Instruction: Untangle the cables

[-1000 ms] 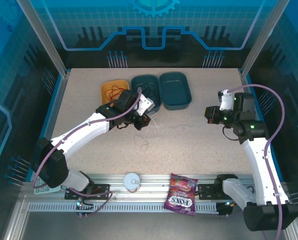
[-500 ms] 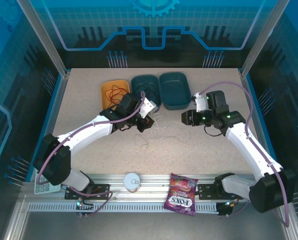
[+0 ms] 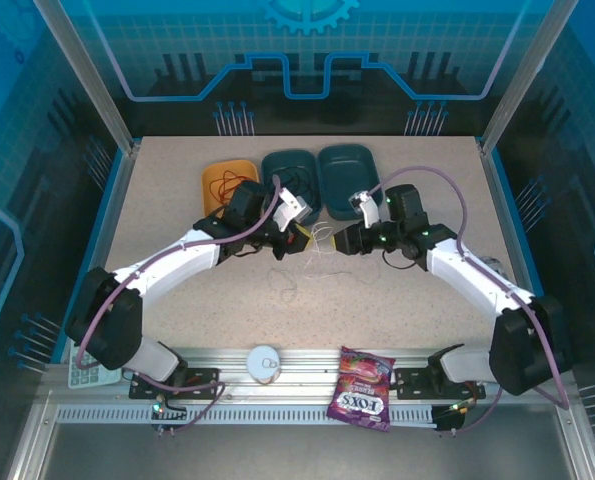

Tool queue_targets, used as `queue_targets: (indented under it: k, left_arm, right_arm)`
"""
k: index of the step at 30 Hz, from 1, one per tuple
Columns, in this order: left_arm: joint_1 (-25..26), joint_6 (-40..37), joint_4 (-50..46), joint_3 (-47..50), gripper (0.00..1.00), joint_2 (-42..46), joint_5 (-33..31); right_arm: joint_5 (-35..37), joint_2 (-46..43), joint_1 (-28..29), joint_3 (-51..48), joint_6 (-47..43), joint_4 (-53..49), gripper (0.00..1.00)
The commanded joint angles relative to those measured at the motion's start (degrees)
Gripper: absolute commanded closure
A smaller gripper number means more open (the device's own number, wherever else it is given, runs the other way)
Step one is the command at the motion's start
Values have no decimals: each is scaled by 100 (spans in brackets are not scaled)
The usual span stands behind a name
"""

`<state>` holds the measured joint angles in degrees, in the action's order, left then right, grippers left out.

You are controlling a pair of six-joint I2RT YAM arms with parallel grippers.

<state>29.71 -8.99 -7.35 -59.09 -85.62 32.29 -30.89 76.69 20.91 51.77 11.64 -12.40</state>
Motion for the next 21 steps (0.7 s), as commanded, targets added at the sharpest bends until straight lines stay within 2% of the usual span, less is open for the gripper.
queue_targets:
  k: [1, 8, 10, 13, 15, 17, 21]
  left_arm:
    - [-39, -144, 87, 7, 100, 61, 628]
    - [-55, -196, -35, -117, 100, -33, 983]
    - [-59, -183, -82, -154, 100, -58, 973]
    - [-121, -32, -104, -154, 100, -60, 861]
    - [-202, 125, -100, -101, 100, -18, 715]
    - [-276, 225, -81, -13, 100, 43, 490]
    - [-358, 267, -293, 65, 82, 26, -43]
  right_arm:
    - [-369, 253, 54, -18, -372, 592, 54]
    - [-733, 583, 50, 35, -495, 1185, 55]
    - [-752, 629, 54, 45, -430, 1289, 63]
    - [-439, 572, 50, -21, -374, 1334, 88]
    - [-122, 440, 28, -90, -352, 1262, 100]
    - [196, 259, -2, -106, -310, 1200, 100]
    - [895, -164, -23, -242, -290, 743, 100]
